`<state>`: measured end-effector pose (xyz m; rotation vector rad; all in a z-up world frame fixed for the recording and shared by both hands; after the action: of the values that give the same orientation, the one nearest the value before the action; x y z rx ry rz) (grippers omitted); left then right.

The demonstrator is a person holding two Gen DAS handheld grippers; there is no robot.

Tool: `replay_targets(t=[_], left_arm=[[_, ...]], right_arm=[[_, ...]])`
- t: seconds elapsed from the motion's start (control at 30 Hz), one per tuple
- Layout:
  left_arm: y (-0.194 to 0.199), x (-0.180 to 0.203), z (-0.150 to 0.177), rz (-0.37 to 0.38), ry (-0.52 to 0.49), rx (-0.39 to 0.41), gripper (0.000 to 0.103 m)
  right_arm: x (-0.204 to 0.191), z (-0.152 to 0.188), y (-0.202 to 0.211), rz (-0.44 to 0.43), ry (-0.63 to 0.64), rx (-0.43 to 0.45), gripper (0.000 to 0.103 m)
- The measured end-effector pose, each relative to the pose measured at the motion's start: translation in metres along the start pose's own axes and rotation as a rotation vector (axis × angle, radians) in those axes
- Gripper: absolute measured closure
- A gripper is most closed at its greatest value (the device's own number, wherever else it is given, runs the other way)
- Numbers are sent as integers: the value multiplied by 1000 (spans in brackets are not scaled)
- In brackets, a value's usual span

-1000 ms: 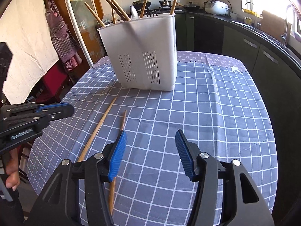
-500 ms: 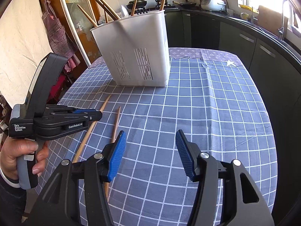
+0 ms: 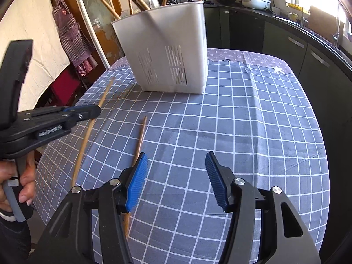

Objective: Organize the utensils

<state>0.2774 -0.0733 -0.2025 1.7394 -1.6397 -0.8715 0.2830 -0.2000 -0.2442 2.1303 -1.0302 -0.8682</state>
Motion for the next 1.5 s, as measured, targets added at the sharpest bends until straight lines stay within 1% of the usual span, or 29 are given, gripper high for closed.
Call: replay_targets(t=[0.03, 0.13, 0.33, 0.4, 0.53, 0.67, 0.7, 0.77, 0.83, 0.87, 0.9, 1.03, 1.13, 1.23, 1.4, 1.5], left_arm=[[9, -2, -1, 6, 3, 24, 97], [33, -3, -3, 18, 11, 87, 97], [61, -7, -4, 38, 23, 163, 97], [69, -8, -3, 36, 19, 185, 97], [78, -9, -1, 44, 13, 206, 97], [82, -6, 0, 58, 8, 211, 97], [83, -5, 0, 62, 8, 211, 97], [83, -5, 1, 66, 4, 211, 97], [84, -5, 1, 68, 6, 211, 97], [85, -5, 1, 69, 5, 212, 97], [85, -5, 1, 70, 5, 214, 97], [87, -5, 0, 72, 2, 219, 97], [87, -4, 0, 72, -4, 221, 97], [88, -4, -1, 72, -4, 225, 97], [91, -5, -4, 73, -1, 239, 97], [95, -4, -7, 73, -4, 254, 97]], right_arm=[[-4, -1, -4, 1, 16, -12, 45], [-18, -7, -19, 7, 61, -44, 45], [-39, -20, -56, 47, 134, -109, 45], [-40, -23, -68, 55, 135, -128, 48], [-36, -23, -84, 77, 116, -163, 50], [-35, -23, -87, 80, 102, -160, 51], [-35, -24, -88, 78, 101, -158, 52], [-34, -26, -90, 80, 98, -153, 61], [-32, -26, -90, 80, 92, -152, 80], [-30, -25, -87, 79, 89, -151, 86], [-29, -24, -87, 77, 86, -148, 95], [-24, -23, -83, 64, 80, -139, 97], [-19, -30, -67, 46, 61, -93, 97], [-14, -46, -33, 30, 47, -3, 97], [-18, -77, 32, -5, 40, 165, 97], [-24, -88, 63, -5, 57, 232, 97]])
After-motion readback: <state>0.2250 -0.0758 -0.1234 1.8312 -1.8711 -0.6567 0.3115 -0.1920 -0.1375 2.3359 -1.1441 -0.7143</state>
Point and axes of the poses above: each gripper's, at about its wrist camera, not at the fingertips, and y roughly against the way its jaws point, x to its right, z to its underside, the point moved 10 cm from there along -y, roughly the way its jaws point, and after that the axes turned 10 degrees about -z, right-handed, at the moved point
